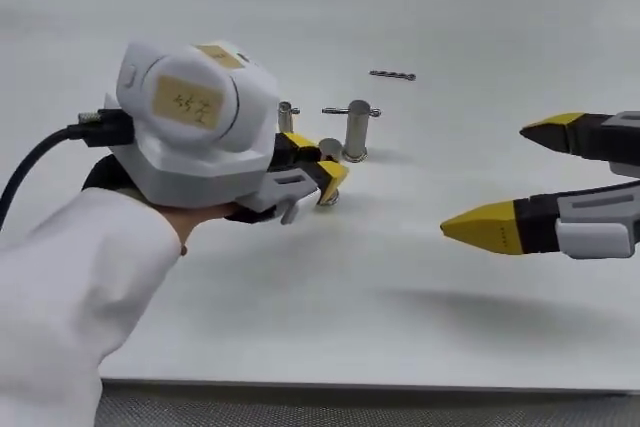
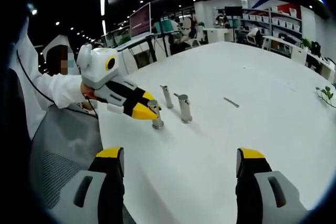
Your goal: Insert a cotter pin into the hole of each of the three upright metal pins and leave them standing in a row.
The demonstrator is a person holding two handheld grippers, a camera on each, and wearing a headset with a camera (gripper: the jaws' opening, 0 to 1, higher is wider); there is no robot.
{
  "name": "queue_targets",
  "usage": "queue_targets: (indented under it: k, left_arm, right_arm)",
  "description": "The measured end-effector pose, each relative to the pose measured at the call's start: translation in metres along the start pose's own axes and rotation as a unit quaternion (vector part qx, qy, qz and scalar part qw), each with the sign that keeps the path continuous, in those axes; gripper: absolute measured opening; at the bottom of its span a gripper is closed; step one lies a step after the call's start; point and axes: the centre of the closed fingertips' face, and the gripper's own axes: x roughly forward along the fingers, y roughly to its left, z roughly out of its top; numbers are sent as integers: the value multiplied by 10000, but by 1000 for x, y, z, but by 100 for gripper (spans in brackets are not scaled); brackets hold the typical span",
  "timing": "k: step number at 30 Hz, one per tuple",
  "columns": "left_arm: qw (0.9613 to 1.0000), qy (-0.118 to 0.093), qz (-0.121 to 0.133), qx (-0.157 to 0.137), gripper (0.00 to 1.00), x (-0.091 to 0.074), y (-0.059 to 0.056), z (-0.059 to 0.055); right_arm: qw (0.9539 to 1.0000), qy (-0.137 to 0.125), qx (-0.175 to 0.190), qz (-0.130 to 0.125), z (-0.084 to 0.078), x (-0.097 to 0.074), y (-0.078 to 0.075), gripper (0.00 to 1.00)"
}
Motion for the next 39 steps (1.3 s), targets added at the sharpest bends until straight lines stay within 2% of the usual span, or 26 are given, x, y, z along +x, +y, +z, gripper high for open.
queue_targets:
  k: [8,10,19,27,30,31,34,35,38,39]
  left_arm:
    - [9999,107,26,43,9,1,-2,-6]
    - [9999,113,30,-126,9,2,-1,-7]
    - [9999,86,93,-102,10,3,0,-5]
    - [9997,129,147,-136,10,2,-3,-7]
    - [9992,138,196,-325,10,2,-3,-8]
    - [9983,143,212,-528,11,3,-3,-8]
    - [9987,154,168,-450,11,2,-3,-9]
    - [9993,155,84,-331,11,2,-5,-8]
    - [9996,-46,-126,-241,11,-1,-10,-2]
    - [9997,-19,-118,-233,11,-3,-9,-2]
  right_arm:
    - [10000,-33,48,-18,0,1,1,85]
    - [10000,-23,47,-26,0,2,1,85]
    - [10000,30,31,-21,0,2,4,85]
    - [10000,40,10,2,0,3,8,85]
    - [10000,54,-2,16,0,4,8,85]
    - [10000,58,-4,21,0,4,8,85]
    - [10000,60,-6,34,0,4,10,85]
    - [10000,57,-2,37,0,4,9,85]
    - [10000,46,-3,49,0,4,9,85]
    - [10000,47,-1,53,0,4,9,85]
